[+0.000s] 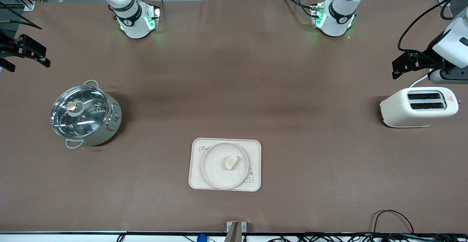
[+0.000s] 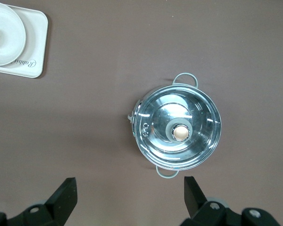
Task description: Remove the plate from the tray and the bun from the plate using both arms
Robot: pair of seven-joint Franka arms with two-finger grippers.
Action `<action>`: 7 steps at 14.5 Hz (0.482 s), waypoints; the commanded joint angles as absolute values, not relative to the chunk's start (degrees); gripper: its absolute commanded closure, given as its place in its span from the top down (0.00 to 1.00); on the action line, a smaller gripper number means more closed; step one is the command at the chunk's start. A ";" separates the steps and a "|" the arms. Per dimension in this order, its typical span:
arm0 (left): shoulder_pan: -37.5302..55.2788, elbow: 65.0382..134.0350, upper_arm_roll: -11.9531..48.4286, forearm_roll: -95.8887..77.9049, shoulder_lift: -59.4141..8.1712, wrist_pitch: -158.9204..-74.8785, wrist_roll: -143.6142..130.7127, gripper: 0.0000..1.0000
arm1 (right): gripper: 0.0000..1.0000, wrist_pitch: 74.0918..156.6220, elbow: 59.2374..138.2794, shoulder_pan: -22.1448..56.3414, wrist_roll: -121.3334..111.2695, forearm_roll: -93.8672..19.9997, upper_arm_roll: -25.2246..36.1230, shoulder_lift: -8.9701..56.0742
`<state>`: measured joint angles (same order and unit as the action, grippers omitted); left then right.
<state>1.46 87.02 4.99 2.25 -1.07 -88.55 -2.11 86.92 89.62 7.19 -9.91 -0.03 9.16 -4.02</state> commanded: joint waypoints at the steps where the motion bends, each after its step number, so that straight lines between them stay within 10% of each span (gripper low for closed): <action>1: 1.58 86.05 5.10 3.16 -1.49 -87.54 -2.29 1.00 | 1.00 86.66 89.47 6.85 -10.02 0.53 9.05 -4.31; 7: 1.41 86.05 5.01 3.16 -1.76 -87.54 -1.93 1.00 | 1.00 86.84 89.47 7.47 -9.67 0.44 9.05 -4.31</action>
<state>1.46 87.02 4.98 2.25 -1.30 -88.53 -2.10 86.94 89.60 7.23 -9.91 -0.03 9.19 -4.01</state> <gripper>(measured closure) 0.000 0.000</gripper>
